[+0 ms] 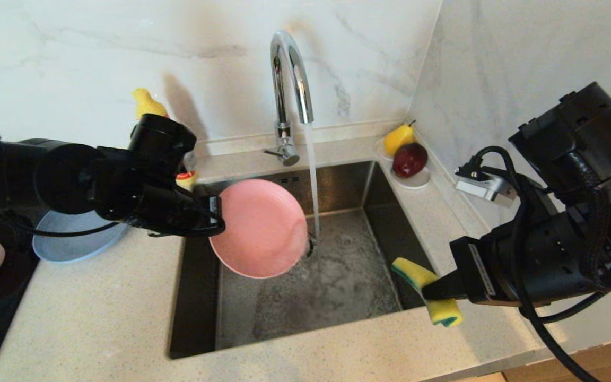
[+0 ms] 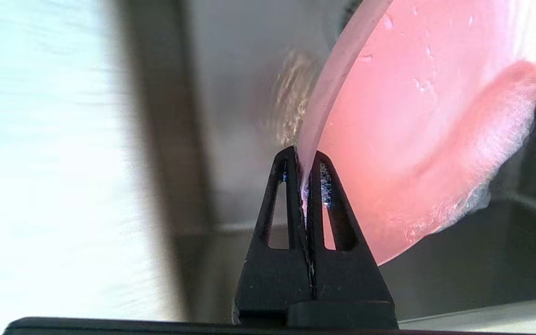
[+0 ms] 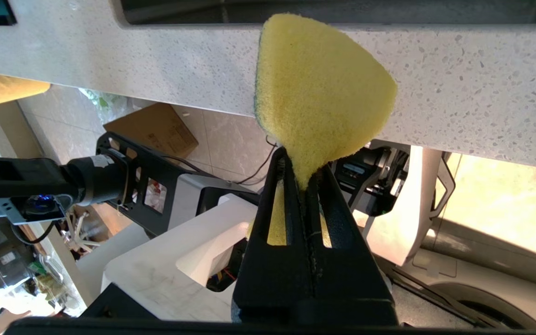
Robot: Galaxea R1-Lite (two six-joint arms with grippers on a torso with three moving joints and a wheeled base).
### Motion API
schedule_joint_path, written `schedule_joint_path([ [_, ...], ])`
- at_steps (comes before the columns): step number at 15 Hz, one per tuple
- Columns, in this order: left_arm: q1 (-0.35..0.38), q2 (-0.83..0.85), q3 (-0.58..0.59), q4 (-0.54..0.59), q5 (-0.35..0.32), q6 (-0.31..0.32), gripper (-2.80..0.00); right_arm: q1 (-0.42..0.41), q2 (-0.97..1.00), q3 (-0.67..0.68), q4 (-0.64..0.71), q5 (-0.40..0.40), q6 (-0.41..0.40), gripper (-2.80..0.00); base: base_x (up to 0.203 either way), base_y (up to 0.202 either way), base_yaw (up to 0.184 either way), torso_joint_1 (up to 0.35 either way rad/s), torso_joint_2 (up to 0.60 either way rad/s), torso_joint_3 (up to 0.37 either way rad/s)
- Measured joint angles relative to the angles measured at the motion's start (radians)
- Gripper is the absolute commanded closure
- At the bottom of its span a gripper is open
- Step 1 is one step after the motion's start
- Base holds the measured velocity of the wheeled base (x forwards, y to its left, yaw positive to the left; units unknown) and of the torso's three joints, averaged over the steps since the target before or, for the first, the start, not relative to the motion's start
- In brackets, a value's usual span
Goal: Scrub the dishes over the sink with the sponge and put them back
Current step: Wash the plate
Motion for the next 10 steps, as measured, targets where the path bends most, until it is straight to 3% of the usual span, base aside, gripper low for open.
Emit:
schedule_joint_path([
  [3,0.057,-0.103,0.115,-0.107,0.021,0.088,0.00,0.000,0.004,0.005,-0.005,0.000,0.000,0.00,0.000,0.000,0.000,0.000,0.00,0.000],
  [6,0.103,-0.195,0.255,-0.316,0.023,0.177,0.00,0.000,0.009,0.006,-0.009,0.001,0.001,0.00,0.000,0.000,0.000,0.000,0.00,0.000],
  [10,0.117,-0.284,0.389,-0.546,0.023,0.222,0.00,0.001,0.017,0.006,-0.019,0.001,0.001,0.00,0.000,0.000,0.000,0.000,0.00,0.000],
])
